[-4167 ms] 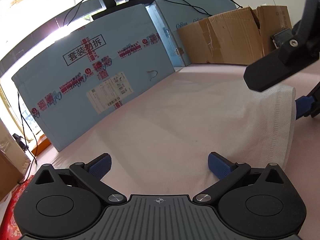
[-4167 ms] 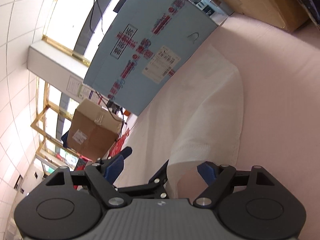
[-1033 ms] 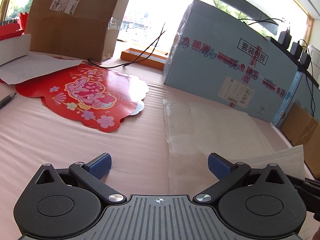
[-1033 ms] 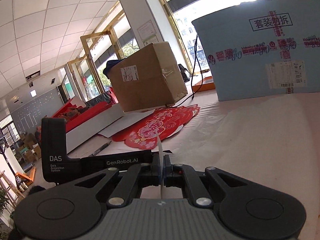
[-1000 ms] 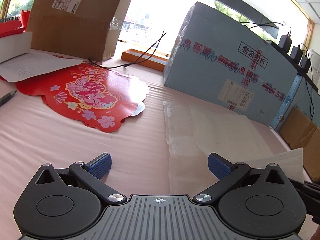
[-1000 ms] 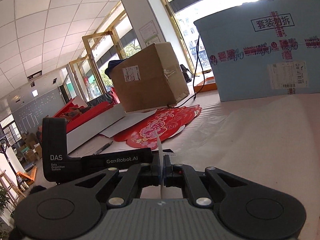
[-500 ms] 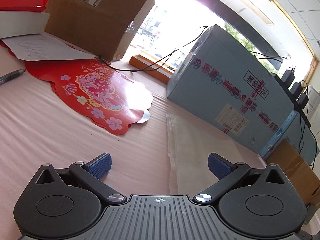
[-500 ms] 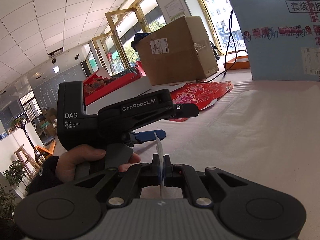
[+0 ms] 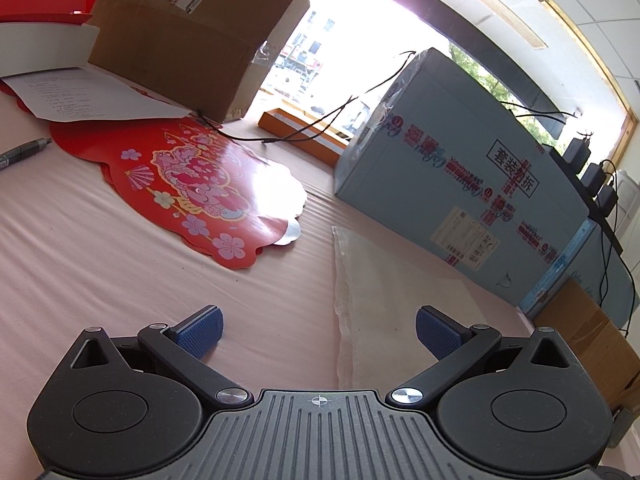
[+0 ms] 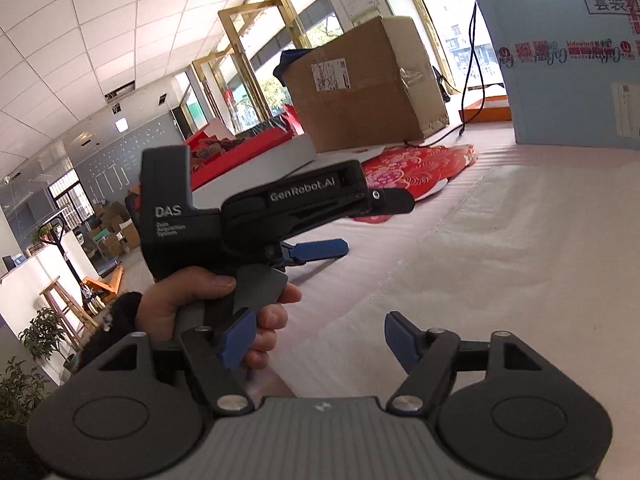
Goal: Fold shopping bag
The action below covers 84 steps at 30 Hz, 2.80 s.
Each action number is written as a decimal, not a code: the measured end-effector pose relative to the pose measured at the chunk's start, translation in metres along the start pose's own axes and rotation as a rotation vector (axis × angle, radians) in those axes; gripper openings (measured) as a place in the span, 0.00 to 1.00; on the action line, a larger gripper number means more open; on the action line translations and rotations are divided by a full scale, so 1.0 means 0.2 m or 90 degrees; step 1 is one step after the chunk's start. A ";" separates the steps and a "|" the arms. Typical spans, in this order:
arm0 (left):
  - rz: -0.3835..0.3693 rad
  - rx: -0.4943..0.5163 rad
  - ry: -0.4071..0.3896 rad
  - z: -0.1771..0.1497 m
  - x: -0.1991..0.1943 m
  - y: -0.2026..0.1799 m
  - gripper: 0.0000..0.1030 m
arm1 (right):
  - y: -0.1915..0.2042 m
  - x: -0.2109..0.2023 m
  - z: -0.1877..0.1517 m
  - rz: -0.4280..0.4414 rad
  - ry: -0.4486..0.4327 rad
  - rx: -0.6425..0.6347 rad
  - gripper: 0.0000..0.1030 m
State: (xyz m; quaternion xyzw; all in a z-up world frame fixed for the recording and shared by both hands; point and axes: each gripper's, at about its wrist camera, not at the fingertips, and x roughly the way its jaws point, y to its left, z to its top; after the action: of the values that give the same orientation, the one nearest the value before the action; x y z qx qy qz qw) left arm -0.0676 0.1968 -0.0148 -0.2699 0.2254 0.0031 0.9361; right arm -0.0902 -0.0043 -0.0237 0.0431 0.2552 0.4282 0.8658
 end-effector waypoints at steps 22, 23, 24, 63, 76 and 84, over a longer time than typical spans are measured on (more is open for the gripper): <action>0.003 0.001 0.001 0.00 0.00 -0.01 1.00 | -1.21 -0.06 0.31 -0.251 0.024 0.221 0.61; 0.003 0.001 0.001 0.00 0.00 -0.01 1.00 | -1.21 -0.05 0.32 -0.250 0.028 0.219 0.61; 0.003 0.001 0.001 0.00 0.00 -0.01 1.00 | -1.22 -0.03 0.33 -0.245 0.030 0.224 0.61; -0.234 0.693 0.048 -0.82 -0.16 -1.12 1.00 | -0.88 -0.92 -0.09 -0.429 -0.343 0.462 0.07; -0.048 0.629 0.027 -0.53 -0.09 -0.76 1.00 | -0.54 -0.93 -0.52 -0.398 -0.352 0.435 0.09; 0.006 0.595 0.015 -0.49 -0.15 -0.66 1.00 | -0.43 -0.91 -0.51 -0.392 -0.317 0.318 0.57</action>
State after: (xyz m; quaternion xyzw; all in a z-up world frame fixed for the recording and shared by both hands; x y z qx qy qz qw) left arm -0.1195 0.0380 -0.0103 0.1815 0.2143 -0.0979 0.9547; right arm -0.1689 -0.2112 -0.0627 0.2736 0.1361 0.0537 0.9507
